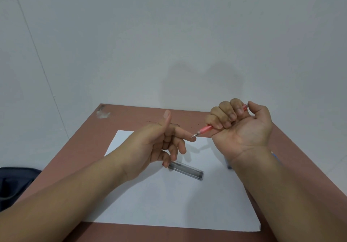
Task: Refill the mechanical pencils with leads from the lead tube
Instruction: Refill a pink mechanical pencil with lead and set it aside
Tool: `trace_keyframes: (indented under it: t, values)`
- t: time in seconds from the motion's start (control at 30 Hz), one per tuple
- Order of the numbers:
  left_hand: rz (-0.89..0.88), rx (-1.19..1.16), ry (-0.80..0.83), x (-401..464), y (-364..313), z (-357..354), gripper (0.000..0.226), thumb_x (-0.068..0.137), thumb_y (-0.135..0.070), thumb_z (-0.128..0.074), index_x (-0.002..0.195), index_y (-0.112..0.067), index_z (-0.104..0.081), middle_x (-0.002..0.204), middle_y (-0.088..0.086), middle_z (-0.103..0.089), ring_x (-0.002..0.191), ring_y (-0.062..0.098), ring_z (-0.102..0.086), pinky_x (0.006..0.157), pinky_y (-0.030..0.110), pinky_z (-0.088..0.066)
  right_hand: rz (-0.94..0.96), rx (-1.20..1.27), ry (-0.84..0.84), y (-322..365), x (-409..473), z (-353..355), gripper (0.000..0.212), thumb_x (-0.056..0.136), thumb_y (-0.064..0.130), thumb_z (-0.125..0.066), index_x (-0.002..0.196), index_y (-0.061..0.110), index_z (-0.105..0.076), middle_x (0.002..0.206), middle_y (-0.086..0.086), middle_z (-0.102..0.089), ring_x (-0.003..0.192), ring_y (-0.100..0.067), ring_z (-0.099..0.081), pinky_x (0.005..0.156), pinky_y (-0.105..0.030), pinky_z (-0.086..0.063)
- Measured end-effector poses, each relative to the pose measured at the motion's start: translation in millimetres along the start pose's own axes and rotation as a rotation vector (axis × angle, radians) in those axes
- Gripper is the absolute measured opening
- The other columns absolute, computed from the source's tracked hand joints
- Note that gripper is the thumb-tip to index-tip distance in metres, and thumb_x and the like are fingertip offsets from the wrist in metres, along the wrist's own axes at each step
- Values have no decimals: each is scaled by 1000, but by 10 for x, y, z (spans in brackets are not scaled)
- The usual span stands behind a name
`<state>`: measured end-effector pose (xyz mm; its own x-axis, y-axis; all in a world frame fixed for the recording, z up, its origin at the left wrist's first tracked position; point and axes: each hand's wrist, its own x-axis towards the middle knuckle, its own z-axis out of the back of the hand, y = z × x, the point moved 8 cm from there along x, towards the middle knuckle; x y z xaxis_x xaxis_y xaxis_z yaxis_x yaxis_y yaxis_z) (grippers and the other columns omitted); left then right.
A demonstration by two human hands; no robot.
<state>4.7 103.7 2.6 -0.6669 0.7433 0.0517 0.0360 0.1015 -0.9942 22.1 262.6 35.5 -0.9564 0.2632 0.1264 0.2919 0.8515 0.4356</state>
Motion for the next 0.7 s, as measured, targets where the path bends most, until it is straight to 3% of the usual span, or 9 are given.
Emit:
trace_keyframes:
  t: [0.27,0.43,0.57,0.7]
  values:
    - [-8,3,3,8,1,4,76,90,-64,-32,108,-4,-75,85,12,-63,67,22,-52,56,34,-41,1,6,-11,6,13,20,38,93,40,-33,63,17,-32,60,2,-25,49,-15,-21,49,-26,-23]
    - [-11,-2,9,10,0,7,76,90,-65,-32,108,-4,-74,85,11,-63,68,22,-53,57,34,-40,16,2,-3,22,6,-2,28,83,34,-37,62,17,-30,60,2,-24,48,-15,-20,48,-26,-24]
    - [-16,1,11,10,-2,4,75,91,-64,-32,108,-4,-75,87,12,-63,68,23,-53,58,36,-39,3,15,-11,4,12,20,37,93,40,-33,63,17,-31,60,2,-24,48,-15,-21,49,-25,-24]
    - [-19,-3,10,10,-3,6,74,91,-63,-32,107,-5,-75,87,12,-63,68,22,-53,59,35,-39,0,15,-10,0,16,27,31,88,35,-35,63,17,-30,60,2,-24,48,-15,-21,48,-25,-25]
